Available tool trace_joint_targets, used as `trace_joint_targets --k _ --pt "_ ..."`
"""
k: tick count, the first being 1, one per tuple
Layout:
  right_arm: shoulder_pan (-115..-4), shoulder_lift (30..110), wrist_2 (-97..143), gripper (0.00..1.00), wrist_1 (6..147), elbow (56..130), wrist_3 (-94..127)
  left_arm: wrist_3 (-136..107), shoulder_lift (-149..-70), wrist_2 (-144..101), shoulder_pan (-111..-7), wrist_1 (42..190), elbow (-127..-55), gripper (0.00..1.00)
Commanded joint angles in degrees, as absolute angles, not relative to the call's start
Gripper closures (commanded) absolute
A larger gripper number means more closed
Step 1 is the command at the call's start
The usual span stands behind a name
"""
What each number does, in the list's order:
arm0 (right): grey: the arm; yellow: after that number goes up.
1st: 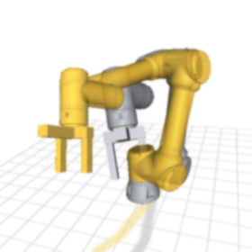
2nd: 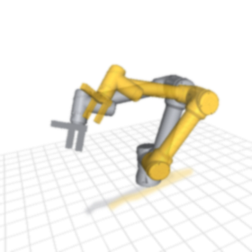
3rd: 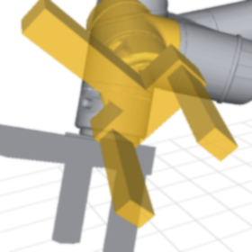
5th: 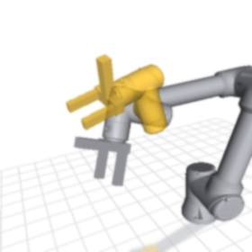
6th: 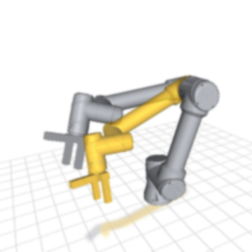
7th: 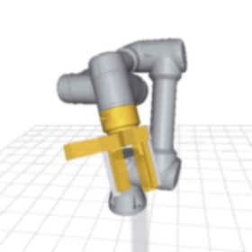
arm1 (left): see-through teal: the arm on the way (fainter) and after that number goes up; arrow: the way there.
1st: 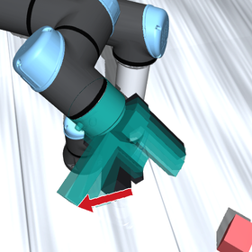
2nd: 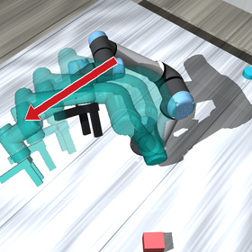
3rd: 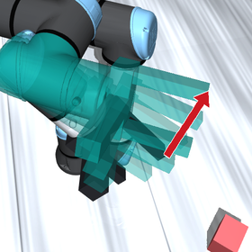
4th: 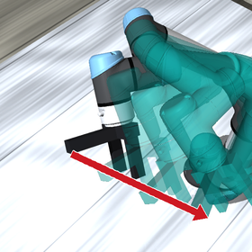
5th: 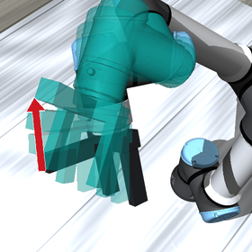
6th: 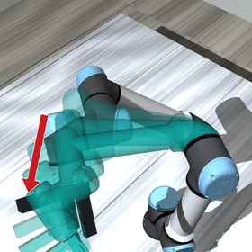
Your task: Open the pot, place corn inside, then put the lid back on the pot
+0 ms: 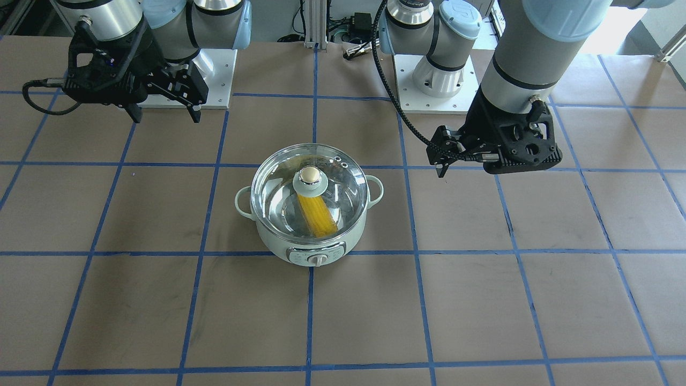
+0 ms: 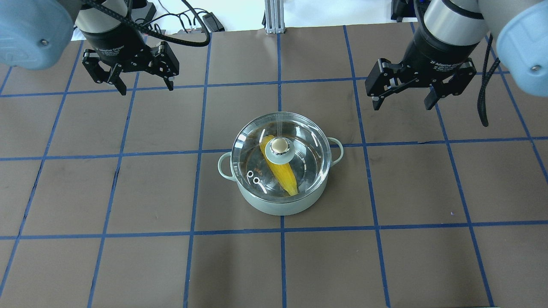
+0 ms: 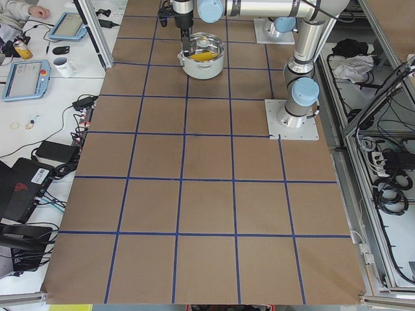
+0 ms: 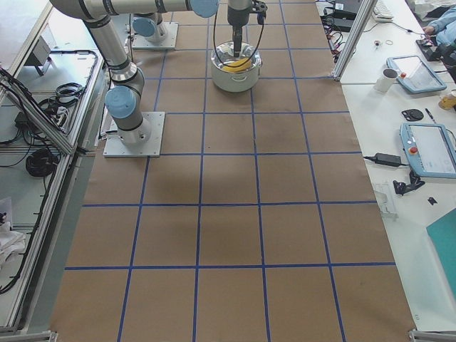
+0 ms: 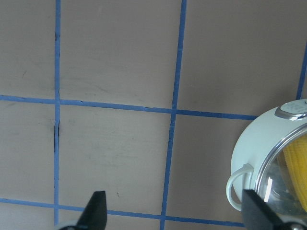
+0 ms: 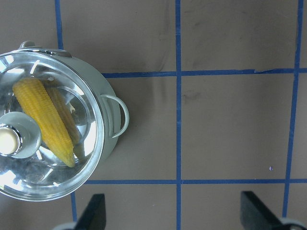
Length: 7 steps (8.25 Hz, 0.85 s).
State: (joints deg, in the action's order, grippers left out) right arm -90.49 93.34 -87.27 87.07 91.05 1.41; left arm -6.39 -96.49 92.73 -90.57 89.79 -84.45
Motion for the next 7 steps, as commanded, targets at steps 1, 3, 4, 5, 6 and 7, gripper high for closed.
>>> trace_joint_targets --k 1,3,4,5,6,7 --pt "-90.5 93.3 -87.3 0.00 87.1 91.1 1.4 -6.3 -96.6 92.7 -90.5 89.7 -84.9 0.00" --pt "-90.5 93.3 -87.3 0.00 87.0 91.1 1.4 -6.4 -96.6 92.6 -90.5 89.7 -84.9 0.00" --pt "-90.5 93.3 -87.3 0.00 87.0 91.1 1.4 -6.5 -96.7 92.5 -90.5 89.7 -84.9 0.00" --pt "-90.6 93.3 -87.2 0.00 87.0 91.1 1.4 -6.3 -96.7 92.5 -90.5 89.7 -84.9 0.00" --pt "-90.6 93.3 -87.1 0.00 87.1 91.1 1.4 -6.3 -96.7 92.4 -90.5 89.4 -84.9 0.00" --pt "-90.6 93.3 -87.0 0.00 87.1 91.1 1.5 -6.3 -96.9 92.5 -90.5 89.3 -84.9 0.00"
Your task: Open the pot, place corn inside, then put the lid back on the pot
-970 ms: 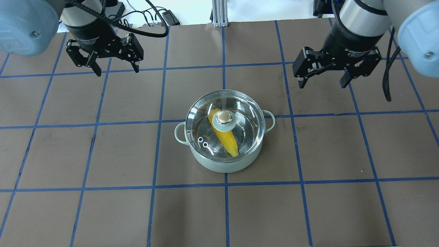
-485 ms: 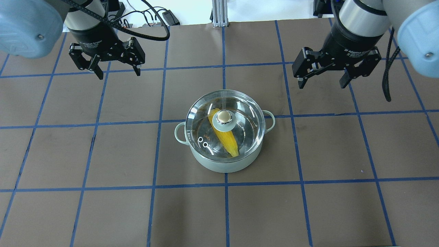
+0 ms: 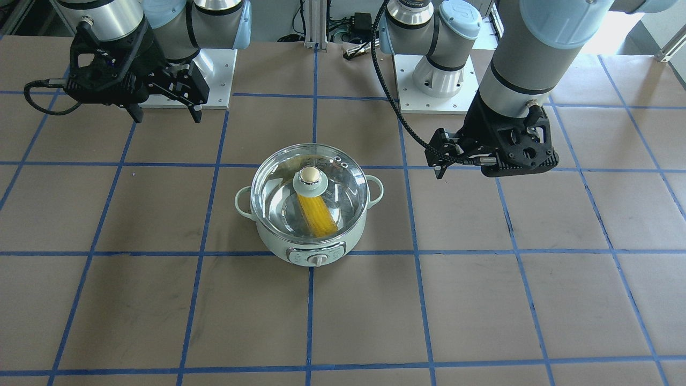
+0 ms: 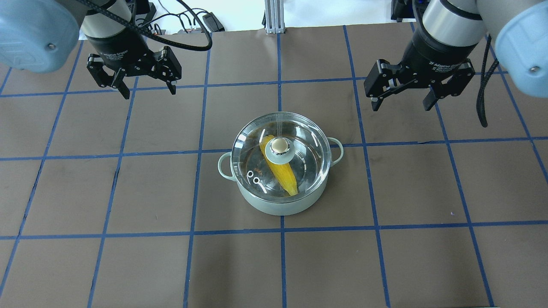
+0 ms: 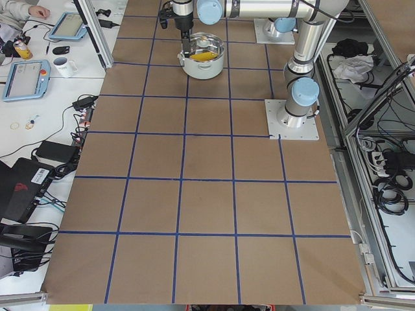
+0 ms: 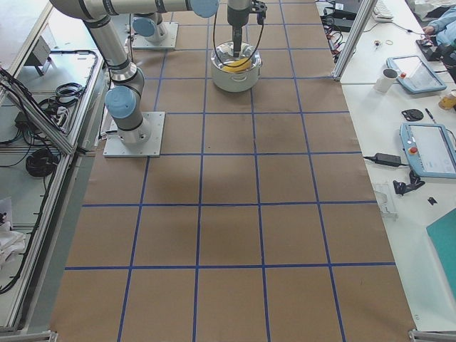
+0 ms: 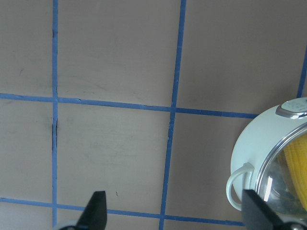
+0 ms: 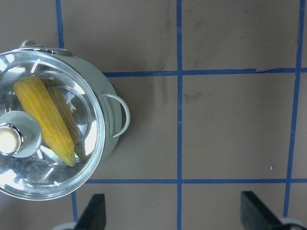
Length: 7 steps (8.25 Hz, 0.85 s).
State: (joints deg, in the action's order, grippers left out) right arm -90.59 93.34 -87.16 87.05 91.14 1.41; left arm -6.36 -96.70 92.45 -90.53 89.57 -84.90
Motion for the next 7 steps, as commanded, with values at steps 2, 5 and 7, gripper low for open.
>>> trace_joint_targets --k 2,5,7 --pt "-90.6 93.3 -87.0 0.00 87.1 91.1 1.5 -6.8 -97.1 92.4 -90.5 89.1 -84.9 0.00" --pt "-90.6 93.3 -87.0 0.00 87.1 91.1 1.5 -6.2 -97.1 92.6 -90.5 89.2 -84.9 0.00" --pt "-90.6 93.3 -87.0 0.00 87.1 91.1 1.5 -7.0 -97.2 92.2 -90.5 89.1 -84.8 0.00"
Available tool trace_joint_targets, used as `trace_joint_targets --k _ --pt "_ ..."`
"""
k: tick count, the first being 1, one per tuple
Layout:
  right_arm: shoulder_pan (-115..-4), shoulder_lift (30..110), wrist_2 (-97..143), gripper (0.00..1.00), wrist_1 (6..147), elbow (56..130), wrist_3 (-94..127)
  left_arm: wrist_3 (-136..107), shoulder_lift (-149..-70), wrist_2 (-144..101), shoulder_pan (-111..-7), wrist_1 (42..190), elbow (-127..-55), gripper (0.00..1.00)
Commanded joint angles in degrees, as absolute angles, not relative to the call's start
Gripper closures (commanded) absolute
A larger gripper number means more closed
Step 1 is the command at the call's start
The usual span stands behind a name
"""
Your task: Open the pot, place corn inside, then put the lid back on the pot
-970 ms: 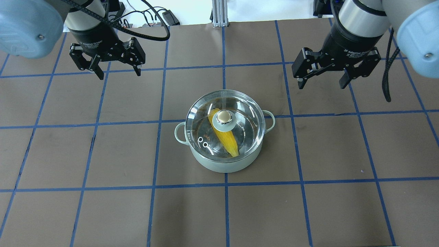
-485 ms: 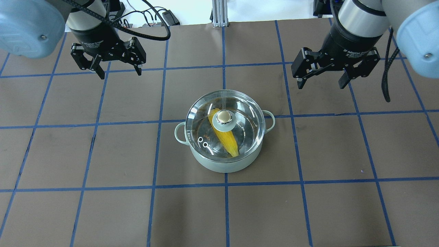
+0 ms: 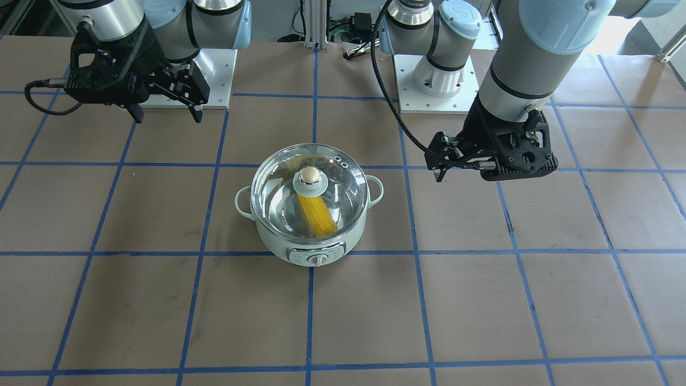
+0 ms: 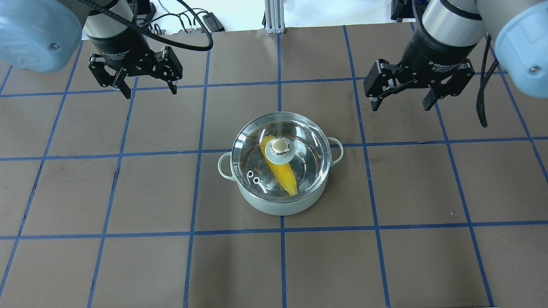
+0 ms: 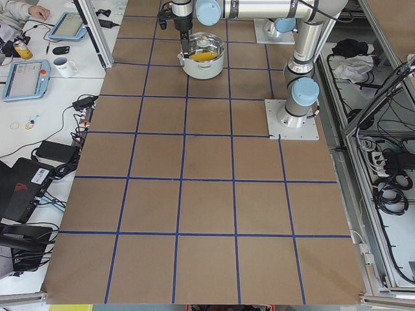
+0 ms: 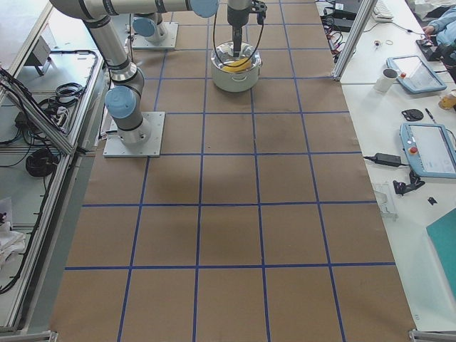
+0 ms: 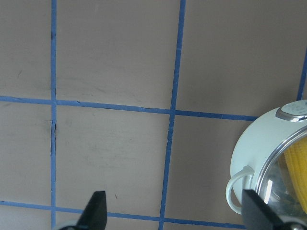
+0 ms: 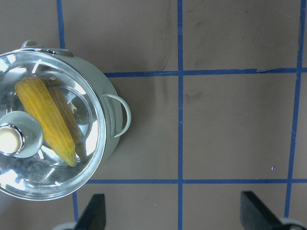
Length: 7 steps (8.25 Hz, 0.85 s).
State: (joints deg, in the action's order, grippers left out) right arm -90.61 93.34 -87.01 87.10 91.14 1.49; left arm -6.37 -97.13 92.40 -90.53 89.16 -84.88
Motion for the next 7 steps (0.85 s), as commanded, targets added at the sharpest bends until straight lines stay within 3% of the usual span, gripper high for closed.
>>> trace_joint_targets --k 1,7 --pt "-90.6 93.3 -87.0 0.00 87.1 91.1 1.5 -7.1 -97.4 92.2 -90.5 89.1 -84.9 0.00" --pt "-90.6 93.3 -87.0 0.00 87.2 91.2 1.6 -6.2 -97.4 92.7 -90.4 89.3 -84.9 0.00"
